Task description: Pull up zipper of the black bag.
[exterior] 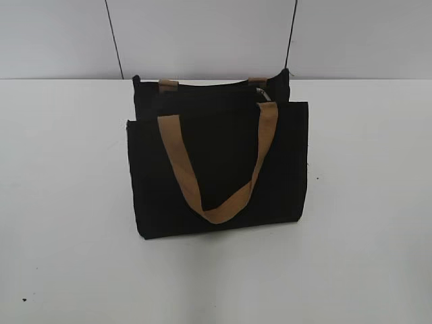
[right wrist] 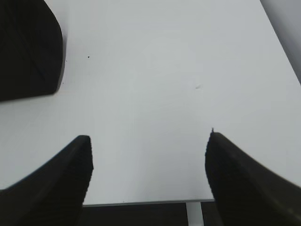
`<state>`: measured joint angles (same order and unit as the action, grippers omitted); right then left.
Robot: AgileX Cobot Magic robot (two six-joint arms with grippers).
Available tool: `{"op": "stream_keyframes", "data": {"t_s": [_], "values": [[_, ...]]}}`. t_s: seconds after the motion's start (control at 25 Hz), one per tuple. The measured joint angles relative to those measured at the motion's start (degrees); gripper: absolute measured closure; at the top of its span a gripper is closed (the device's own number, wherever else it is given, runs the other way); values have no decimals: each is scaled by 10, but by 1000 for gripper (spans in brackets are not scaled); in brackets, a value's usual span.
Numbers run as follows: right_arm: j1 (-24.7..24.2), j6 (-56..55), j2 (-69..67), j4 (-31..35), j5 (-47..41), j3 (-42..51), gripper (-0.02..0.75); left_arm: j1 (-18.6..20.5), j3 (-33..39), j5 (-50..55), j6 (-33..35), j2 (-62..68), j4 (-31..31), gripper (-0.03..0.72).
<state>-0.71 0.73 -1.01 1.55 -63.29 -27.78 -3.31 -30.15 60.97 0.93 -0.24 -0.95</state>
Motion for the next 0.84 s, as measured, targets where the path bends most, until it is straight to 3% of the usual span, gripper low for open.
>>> {"op": "stream_keyframes", "data": {"t_s": [0.84], "values": [[0, 0, 14, 47, 1, 0, 168, 1, 1, 0, 0, -3, 0, 167]]}}
